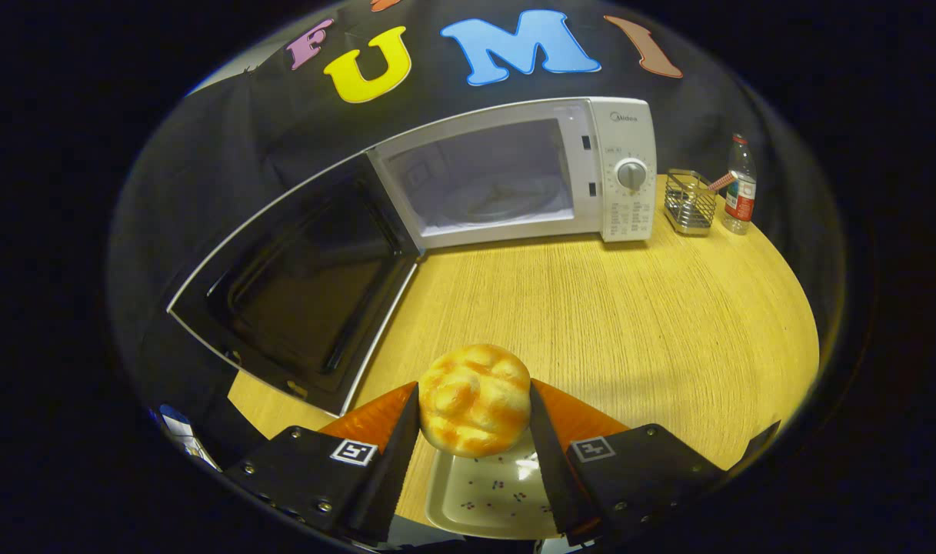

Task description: Open the microwave, put the food inside, and close the microwave door.

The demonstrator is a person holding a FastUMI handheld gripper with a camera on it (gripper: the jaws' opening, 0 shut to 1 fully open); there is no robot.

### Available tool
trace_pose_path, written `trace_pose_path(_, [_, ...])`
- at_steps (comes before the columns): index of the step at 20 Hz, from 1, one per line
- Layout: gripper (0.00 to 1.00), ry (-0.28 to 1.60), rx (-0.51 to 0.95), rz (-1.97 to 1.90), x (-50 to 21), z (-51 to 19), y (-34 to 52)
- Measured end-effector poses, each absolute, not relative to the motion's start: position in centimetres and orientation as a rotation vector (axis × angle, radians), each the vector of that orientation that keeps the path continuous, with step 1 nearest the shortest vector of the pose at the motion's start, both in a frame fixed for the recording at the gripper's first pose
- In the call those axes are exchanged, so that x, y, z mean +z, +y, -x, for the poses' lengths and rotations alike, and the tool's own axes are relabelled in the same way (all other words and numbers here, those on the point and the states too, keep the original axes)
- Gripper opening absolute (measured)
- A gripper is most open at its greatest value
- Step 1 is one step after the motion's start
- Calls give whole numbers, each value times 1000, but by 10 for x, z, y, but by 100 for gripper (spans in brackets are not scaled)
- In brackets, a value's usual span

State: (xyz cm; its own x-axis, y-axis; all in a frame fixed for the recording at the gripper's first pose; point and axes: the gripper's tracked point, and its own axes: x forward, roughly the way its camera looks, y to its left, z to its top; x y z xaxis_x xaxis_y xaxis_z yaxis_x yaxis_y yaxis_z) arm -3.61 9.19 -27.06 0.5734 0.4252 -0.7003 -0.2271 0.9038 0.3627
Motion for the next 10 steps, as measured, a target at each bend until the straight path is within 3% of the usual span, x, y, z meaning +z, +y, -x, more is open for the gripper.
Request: trace_pose_path(10, [76, 660, 342, -426, -230, -71, 129])
